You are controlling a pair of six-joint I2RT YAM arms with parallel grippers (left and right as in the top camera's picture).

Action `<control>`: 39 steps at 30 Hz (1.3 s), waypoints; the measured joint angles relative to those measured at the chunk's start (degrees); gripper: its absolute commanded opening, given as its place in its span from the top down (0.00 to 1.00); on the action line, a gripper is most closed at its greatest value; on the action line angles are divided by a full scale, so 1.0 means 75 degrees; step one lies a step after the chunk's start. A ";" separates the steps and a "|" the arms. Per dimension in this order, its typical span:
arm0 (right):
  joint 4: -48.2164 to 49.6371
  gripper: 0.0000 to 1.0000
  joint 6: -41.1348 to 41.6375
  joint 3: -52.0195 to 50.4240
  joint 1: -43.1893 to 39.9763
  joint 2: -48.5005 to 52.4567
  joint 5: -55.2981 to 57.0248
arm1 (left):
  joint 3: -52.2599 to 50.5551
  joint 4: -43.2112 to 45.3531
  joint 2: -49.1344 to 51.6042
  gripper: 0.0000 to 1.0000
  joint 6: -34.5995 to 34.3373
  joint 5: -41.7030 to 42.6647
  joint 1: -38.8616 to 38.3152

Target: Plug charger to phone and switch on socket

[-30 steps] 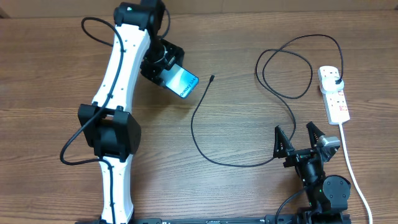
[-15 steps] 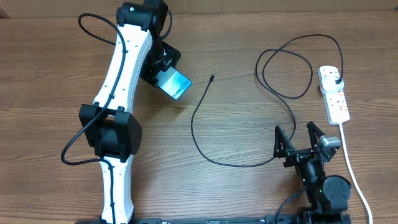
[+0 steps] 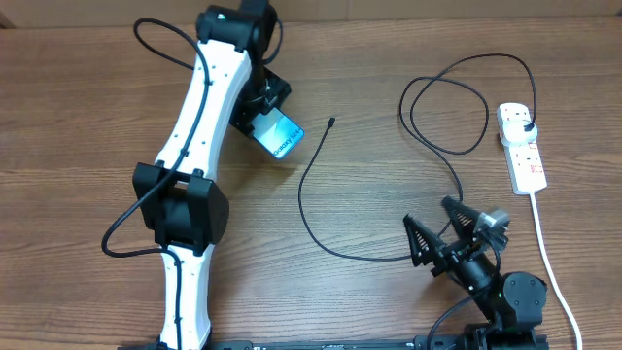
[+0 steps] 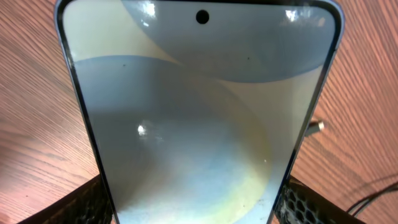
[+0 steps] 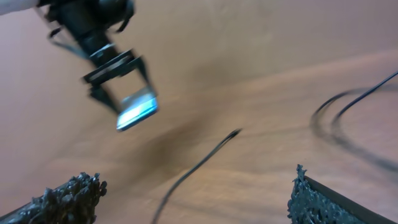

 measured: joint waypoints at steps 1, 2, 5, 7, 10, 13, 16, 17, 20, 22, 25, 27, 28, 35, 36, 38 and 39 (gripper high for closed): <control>0.0000 0.00 0.0111 0.0012 -0.0003 0.0093 -0.0201 | 0.0000 0.0020 0.0000 0.35 0.0000 -0.0003 -0.0047; -0.0020 0.00 0.0207 0.0067 -0.0003 0.0227 -0.0408 | 0.0000 0.0047 0.0000 0.35 0.0000 -0.0003 -0.0102; -0.0041 0.00 0.0434 0.0405 -0.0003 0.0714 -0.0898 | 0.0000 0.0073 0.0000 0.34 0.0000 0.0000 -0.0192; -0.0038 0.00 0.0562 0.0796 -0.0003 0.1192 -0.1201 | 0.0000 0.0070 0.0000 0.34 -0.0026 0.0000 -0.0256; -0.0020 0.00 0.0629 0.1469 -0.0003 0.2157 -0.1661 | 0.0000 0.0079 0.0000 0.34 -0.0038 0.0006 -0.0277; -0.0017 0.00 0.0702 0.2218 -0.0003 0.3418 -0.2308 | 0.0000 0.0082 0.0000 0.34 -0.0052 0.0015 -0.0274; -0.0017 0.00 0.0731 0.2990 -0.0003 0.4674 -0.3069 | 0.0000 0.0082 0.0000 0.34 -0.0052 0.0015 -0.0274; -0.0020 0.00 0.0734 0.3255 -0.0003 0.5094 -0.3311 | 0.0000 0.0085 0.0000 0.33 -0.0052 0.0017 -0.0274; -0.0015 0.00 0.0764 0.3888 -0.0003 0.6123 -0.3960 | 0.0000 0.0082 0.0000 0.33 -0.0052 0.0082 -0.0274; -0.0006 0.00 0.0775 0.4252 -0.0003 0.6805 -0.4264 | 0.0000 0.0085 0.0000 0.33 -0.0052 0.0181 -0.0274; 0.0009 0.00 0.1262 0.4497 -0.0003 0.7574 -0.4211 | 0.0000 0.0096 0.0000 0.33 -0.0055 0.0274 -0.0274; 0.0017 0.00 0.1801 0.4508 -0.0003 0.8061 -0.3832 | 0.0000 0.0105 0.0000 0.32 -0.0055 0.0306 -0.0274; 0.0093 0.00 0.2069 0.4508 0.0000 0.8329 -0.3622 | 0.0000 0.0114 0.0000 0.32 -0.0055 0.0332 -0.0274; 0.0833 0.03 0.3821 0.4508 0.0061 0.9760 -0.3040 | 0.0000 0.0122 0.0000 0.32 -0.0061 0.0367 -0.0274; 0.1148 0.04 0.3975 0.4508 0.0128 0.9941 -0.2990 | 0.0000 0.0122 0.0000 0.31 -0.0067 0.0376 -0.0274; 0.1670 0.04 0.4144 0.4508 0.0350 1.0150 -0.2891 | 0.0000 0.0122 0.0000 0.31 -0.0096 0.0391 -0.0274; 0.1865 0.05 0.4220 0.4511 0.0495 1.0203 -0.2806 | 0.0000 0.0122 0.0000 0.31 -0.0114 0.0420 -0.0274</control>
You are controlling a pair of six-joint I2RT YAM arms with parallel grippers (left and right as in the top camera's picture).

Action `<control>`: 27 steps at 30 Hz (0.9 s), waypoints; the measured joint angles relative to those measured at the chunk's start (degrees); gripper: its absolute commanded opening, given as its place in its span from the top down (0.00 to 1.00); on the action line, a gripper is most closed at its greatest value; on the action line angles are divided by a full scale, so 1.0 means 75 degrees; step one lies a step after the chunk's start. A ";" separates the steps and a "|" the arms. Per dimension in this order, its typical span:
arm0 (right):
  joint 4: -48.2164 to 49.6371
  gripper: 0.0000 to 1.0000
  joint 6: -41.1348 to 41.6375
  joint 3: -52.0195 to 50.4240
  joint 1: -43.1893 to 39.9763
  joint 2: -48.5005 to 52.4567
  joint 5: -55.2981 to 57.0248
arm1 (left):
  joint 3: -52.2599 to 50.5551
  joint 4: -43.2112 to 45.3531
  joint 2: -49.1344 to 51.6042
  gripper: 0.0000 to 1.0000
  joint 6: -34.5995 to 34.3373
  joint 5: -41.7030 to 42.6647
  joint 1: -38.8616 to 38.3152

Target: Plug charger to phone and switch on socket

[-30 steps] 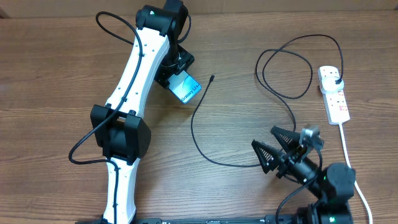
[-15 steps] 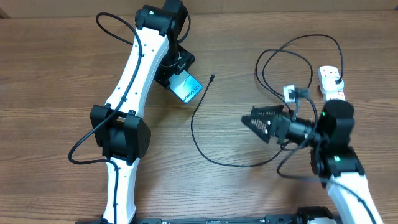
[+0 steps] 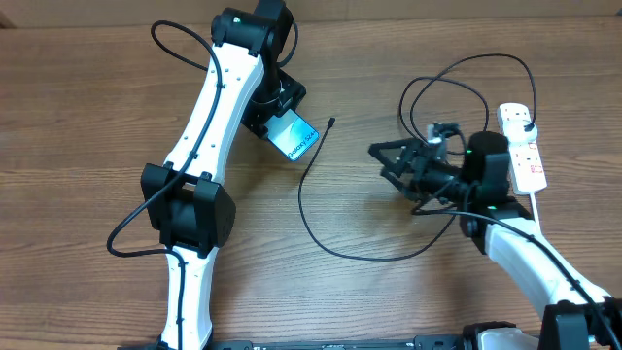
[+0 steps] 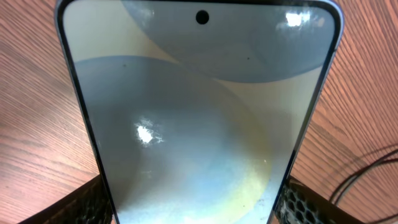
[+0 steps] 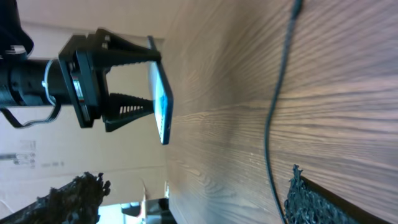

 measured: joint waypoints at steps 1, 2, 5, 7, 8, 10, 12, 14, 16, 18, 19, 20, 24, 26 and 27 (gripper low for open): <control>0.0085 0.05 0.0111 0.0000 0.0169 0.0029 0.0122 | 0.0000 -0.0003 0.0000 0.31 -0.0003 0.0032 0.0000; 0.0114 0.06 0.0204 0.0000 0.0332 0.0052 0.0277 | 0.0000 0.0000 0.0000 0.31 -0.0035 0.0137 0.0000; 0.0210 0.11 0.0562 0.0000 0.0836 0.0125 0.0857 | 0.0000 -0.0003 0.0000 0.31 -0.0093 0.0411 0.0000; 0.0332 0.11 0.0731 0.0000 0.1131 0.0157 0.1256 | 0.0000 -0.0015 0.0000 0.31 -0.0114 0.0621 0.0000; 0.0440 0.12 0.0822 0.0000 0.1288 0.0166 0.1478 | 0.0000 -0.0023 0.0000 0.31 -0.0117 0.0720 0.0000; 0.0705 0.15 0.1026 0.0000 0.1597 0.0166 0.1920 | 0.0000 -0.0032 0.0000 0.31 -0.0119 0.0947 0.0000; 0.0901 0.18 0.1172 0.0000 0.1851 0.0166 0.2273 | 0.0000 -0.0035 0.0000 0.31 -0.0125 0.1177 0.0000; 0.0979 0.23 0.1343 0.0000 0.2008 0.0166 0.2535 | 0.0000 -0.0035 0.0000 0.31 -0.0131 0.1364 -0.0003; 0.1055 0.28 0.1507 0.0000 0.2095 0.0166 0.2821 | 0.0000 -0.0050 0.0000 0.31 -0.0149 0.1486 -0.0003; 0.1102 0.29 0.1667 0.0000 0.2142 0.0166 0.3086 | 0.0000 -0.0070 0.0000 0.31 -0.0169 0.1565 -0.0017; 0.1105 0.31 0.1731 0.0000 0.2165 0.0166 0.3185 | 0.0000 -0.0070 0.0000 0.31 -0.0175 0.1582 -0.0050; 0.1110 0.32 0.1769 0.0000 0.2194 0.0166 0.3276 | 0.0000 -0.0070 0.0000 0.31 -0.0178 0.1594 -0.0055; 0.1107 0.36 0.1894 0.0058 0.2282 0.0169 0.3552 | 0.0000 -0.0070 0.0000 0.30 -0.0245 0.1632 -0.0160; 0.1110 0.41 0.1932 0.0210 0.2314 0.0169 0.3681 | 0.0000 -0.0070 0.0000 0.30 -0.0329 0.1638 -0.0274; 0.1113 0.43 0.1961 0.0286 0.2331 0.0169 0.3745 | 0.0000 -0.0067 0.0000 0.30 -0.0350 0.1652 -0.0318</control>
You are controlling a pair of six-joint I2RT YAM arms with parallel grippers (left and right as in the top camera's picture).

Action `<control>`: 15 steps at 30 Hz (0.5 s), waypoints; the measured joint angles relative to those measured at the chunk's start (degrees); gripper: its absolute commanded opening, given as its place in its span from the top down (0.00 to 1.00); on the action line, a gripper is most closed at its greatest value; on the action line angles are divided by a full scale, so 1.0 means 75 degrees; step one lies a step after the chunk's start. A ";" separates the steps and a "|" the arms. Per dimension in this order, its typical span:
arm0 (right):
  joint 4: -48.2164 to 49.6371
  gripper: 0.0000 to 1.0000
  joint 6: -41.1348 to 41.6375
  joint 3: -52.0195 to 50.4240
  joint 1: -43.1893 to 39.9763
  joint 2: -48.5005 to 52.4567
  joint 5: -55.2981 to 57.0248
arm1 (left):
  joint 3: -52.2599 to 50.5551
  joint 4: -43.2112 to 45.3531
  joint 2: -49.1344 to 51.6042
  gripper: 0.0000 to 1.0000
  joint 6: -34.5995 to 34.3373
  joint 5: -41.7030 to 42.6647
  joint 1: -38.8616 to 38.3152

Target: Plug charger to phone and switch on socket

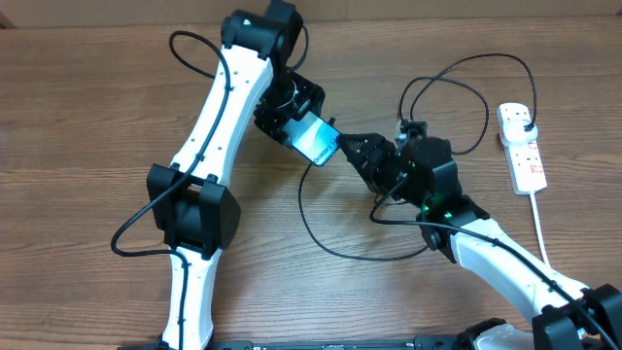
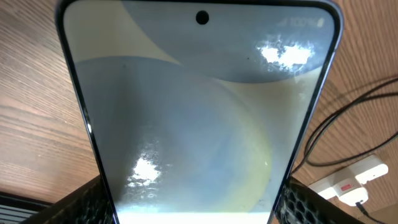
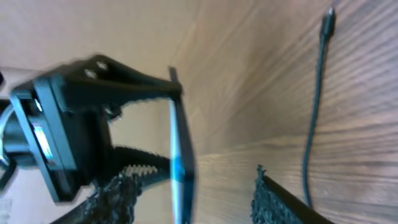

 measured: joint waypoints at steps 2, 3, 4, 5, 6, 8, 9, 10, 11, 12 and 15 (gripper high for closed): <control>0.0006 0.46 -0.0009 0.0111 0.0052 0.0000 0.0114 | 0.0000 0.0003 0.0000 0.30 -0.0052 0.0012 -0.0070; 0.0006 0.47 0.0000 0.0160 0.0090 0.0000 0.0184 | 0.0000 0.0003 0.0000 0.30 -0.0067 0.0012 -0.0087; -0.0003 0.48 0.0000 0.0195 0.0131 0.0000 0.0224 | 0.0000 0.0003 0.0000 0.30 -0.0125 0.0015 -0.0125; -0.0006 0.48 0.0006 0.0216 0.0169 0.0000 0.0283 | 0.0000 0.0006 0.0000 0.30 -0.0157 0.0017 -0.0137; -0.0058 0.49 0.0012 0.0227 0.0224 0.0000 0.0347 | 0.0000 0.0006 0.0000 0.30 -0.0192 0.0029 -0.0166; -0.0236 0.50 0.0015 0.0236 0.0291 0.0000 0.0475 | 0.0000 0.0006 0.0000 0.30 -0.0224 0.0032 -0.0187; -0.0335 0.50 0.0020 0.0236 0.0332 0.0003 0.0536 | 0.0000 0.0006 0.0000 0.30 -0.0227 0.0032 -0.0195; -0.0388 0.50 0.0017 0.0236 0.0338 0.0003 0.0574 | 0.0000 0.0006 0.0000 0.30 -0.0233 0.0032 -0.0216; -0.0408 0.53 0.0012 0.0236 0.0356 0.0003 0.0615 | 0.0000 0.0006 0.0000 0.30 -0.0251 0.0032 -0.0221; -0.0402 0.54 0.0015 0.0236 0.0367 0.0003 0.0650 | 0.0000 0.0003 0.0000 0.30 -0.0256 0.0032 -0.0233; -0.0396 0.57 0.0026 0.0236 0.0417 0.0012 0.0766 | 0.0000 0.0003 0.0000 0.30 -0.0300 0.0032 -0.0242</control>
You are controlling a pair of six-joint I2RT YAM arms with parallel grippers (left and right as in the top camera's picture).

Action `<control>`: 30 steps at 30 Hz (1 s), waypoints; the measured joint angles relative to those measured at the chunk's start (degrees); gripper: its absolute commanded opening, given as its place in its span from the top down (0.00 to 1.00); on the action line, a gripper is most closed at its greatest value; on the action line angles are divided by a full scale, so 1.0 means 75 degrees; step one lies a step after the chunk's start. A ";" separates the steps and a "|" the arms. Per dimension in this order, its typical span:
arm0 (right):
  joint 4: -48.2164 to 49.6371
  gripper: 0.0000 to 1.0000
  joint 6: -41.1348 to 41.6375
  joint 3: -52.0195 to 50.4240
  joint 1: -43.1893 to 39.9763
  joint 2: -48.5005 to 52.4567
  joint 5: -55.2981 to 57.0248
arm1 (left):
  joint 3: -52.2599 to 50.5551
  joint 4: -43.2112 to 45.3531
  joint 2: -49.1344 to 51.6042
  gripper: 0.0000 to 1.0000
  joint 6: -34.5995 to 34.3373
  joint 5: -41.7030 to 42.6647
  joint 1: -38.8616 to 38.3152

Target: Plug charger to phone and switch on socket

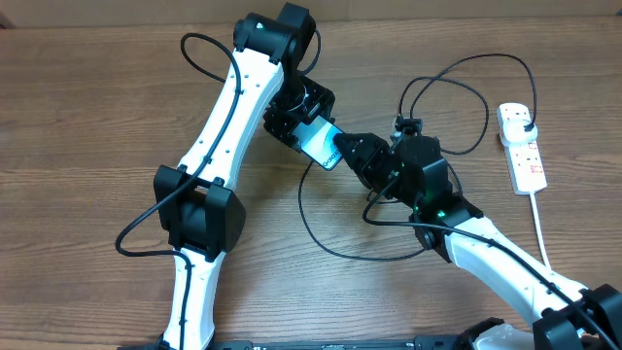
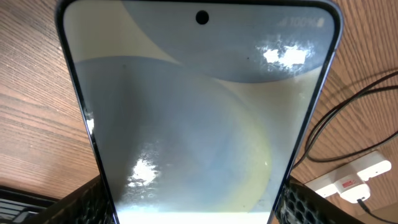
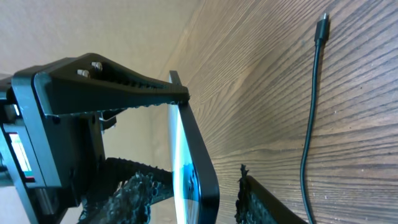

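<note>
My left gripper (image 1: 309, 134) is shut on the phone (image 1: 321, 148) and holds it tilted above the table; its lit screen (image 2: 199, 112) fills the left wrist view. My right gripper (image 1: 350, 156) is open, with the phone's free end (image 3: 194, 180) edge-on between its fingers (image 3: 264, 199); a gap shows on the right side. The black charger cable (image 1: 303, 199) lies on the table, its plug tip (image 3: 323, 20) loose on the wood. The white power strip (image 1: 522, 146) with red switches lies at the far right, the charger in it.
The cable loops (image 1: 447, 107) between the right arm and the power strip, whose white lead (image 1: 549, 253) runs to the front edge. The left arm (image 1: 219, 146) stretches across the table's left half. The power strip (image 2: 354, 180) also shows beyond the phone.
My right gripper has come a little further onto the phone, whose end now stands between its fingers. The left gripper with the phone has shifted slightly right.
My left gripper held the phone up at the back left while the right gripper stood open near the front edge. The right gripper was then mid-table by the cable loops, facing the phone. Later it was at the phone's end, and now straddles it.
</note>
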 measured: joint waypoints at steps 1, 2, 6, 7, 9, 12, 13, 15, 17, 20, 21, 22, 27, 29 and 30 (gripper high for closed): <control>0.0000 0.58 -0.0012 0.0000 0.0015 0.0003 0.0020 | 0.0000 0.0003 0.0000 0.30 -0.0041 0.0000 -0.0015; 0.0003 0.59 0.0000 0.0000 0.0050 0.0023 0.0052 | 0.0000 0.0003 0.0000 0.30 -0.0070 0.0000 -0.0023; 0.0251 0.62 0.0108 0.0003 0.0259 0.0262 0.0163 | 0.0000 0.0003 0.0000 0.30 -0.0157 0.0003 -0.0099; 0.0391 0.62 0.0128 0.0006 0.0291 0.0332 0.0169 | 0.0000 0.0000 0.0000 0.30 -0.0160 0.0000 -0.0131; 0.0516 0.62 0.0134 0.0020 0.0321 0.0428 0.0172 | 0.0000 0.0000 0.0000 0.30 -0.0192 0.0000 -0.0163; 0.0539 0.65 0.0152 0.0020 0.0321 0.0501 0.0198 | 0.0000 0.0000 0.0000 0.30 -0.0236 0.0003 -0.0201; 0.0539 0.66 0.0149 0.0020 0.0321 0.0501 0.0198 | 0.0000 -0.0003 0.0000 0.30 -0.0242 0.0000 -0.0227; 0.0548 0.68 0.0169 0.0020 0.0321 0.0501 0.0230 | 0.0000 -0.0003 0.0000 0.30 -0.0271 0.0003 -0.0242; 0.0551 0.71 0.0160 0.0020 0.0321 0.0501 0.0245 | 0.0000 -0.0003 0.0000 0.30 -0.0289 0.0003 -0.0242; 0.0562 0.74 0.0157 0.0020 0.0321 0.0501 0.0259 | 0.0000 -0.0003 0.0000 0.29 -0.0294 0.0003 -0.0242; 0.0565 0.74 0.0163 0.0020 0.0321 0.0501 0.0271 | 0.0000 -0.0006 0.0000 0.29 -0.0294 0.0000 -0.0242; 0.0571 0.74 0.0187 0.0020 0.0321 0.0501 0.0286 | 0.0000 -0.0003 0.0000 0.29 -0.0294 0.0000 -0.0242; 0.0571 0.74 0.0420 0.0020 0.0321 0.0501 0.0309 | 0.0000 -0.0006 0.0000 0.29 -0.0294 0.0000 -0.0242; 0.0580 0.74 0.0536 0.0020 0.0321 0.0501 0.0312 | 0.0000 -0.0006 0.0000 0.29 -0.0294 0.0003 -0.0242; 0.0577 0.74 0.0562 0.0020 0.0321 0.0501 0.0315 | 0.0000 -0.0006 0.0000 0.29 -0.0294 0.0003 -0.0242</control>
